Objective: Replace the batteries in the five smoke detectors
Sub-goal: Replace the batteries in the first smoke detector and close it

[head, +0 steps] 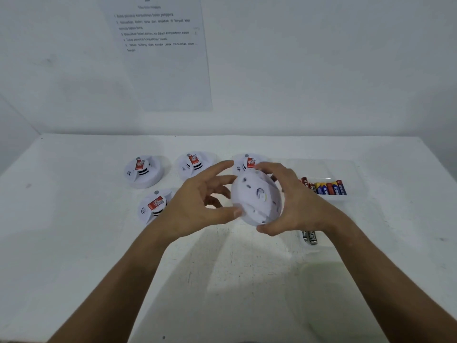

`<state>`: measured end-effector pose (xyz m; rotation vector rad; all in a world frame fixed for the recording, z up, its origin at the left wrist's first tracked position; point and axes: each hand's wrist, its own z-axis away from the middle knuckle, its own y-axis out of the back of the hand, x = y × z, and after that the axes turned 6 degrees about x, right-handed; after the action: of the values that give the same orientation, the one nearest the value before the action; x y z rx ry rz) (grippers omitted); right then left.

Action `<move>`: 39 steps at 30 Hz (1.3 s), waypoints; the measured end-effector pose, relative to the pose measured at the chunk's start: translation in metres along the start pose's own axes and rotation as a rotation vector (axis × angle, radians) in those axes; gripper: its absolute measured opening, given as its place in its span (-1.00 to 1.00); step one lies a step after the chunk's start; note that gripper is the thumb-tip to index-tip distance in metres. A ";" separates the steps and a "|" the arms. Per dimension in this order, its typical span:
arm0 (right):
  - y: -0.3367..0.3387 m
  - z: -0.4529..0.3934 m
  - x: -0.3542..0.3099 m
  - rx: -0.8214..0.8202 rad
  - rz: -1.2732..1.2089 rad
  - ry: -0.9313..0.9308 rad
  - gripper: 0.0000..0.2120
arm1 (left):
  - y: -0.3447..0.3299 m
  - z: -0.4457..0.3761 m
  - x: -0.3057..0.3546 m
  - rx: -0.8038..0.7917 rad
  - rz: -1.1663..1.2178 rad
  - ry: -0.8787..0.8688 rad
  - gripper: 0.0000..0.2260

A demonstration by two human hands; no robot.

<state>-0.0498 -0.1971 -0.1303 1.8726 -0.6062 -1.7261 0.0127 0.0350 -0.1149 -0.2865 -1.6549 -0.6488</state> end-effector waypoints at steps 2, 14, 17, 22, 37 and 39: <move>0.001 -0.002 0.000 -0.007 0.008 0.035 0.07 | 0.002 0.003 -0.002 0.005 0.044 0.003 -0.32; -0.018 0.006 -0.002 0.000 -0.585 -0.011 -0.08 | -0.006 0.010 -0.005 -0.085 -0.070 0.018 -0.25; -0.018 0.007 -0.002 0.025 -0.495 -0.020 -0.07 | -0.002 0.011 -0.007 -0.049 -0.130 -0.001 -0.26; -0.015 0.006 -0.002 0.034 -0.268 0.012 -0.09 | 0.003 0.009 -0.013 -0.008 -0.269 -0.032 -0.23; -0.023 0.008 -0.005 0.106 -0.243 0.066 -0.11 | 0.012 0.004 -0.014 -0.033 -0.375 -0.077 -0.23; -0.024 0.008 -0.005 0.108 -0.247 0.070 -0.11 | 0.013 0.004 -0.015 -0.034 -0.379 -0.081 -0.23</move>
<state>-0.0588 -0.1763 -0.1419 2.1504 -0.4645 -1.8010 0.0195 0.0506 -0.1264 -0.0209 -1.7941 -0.9595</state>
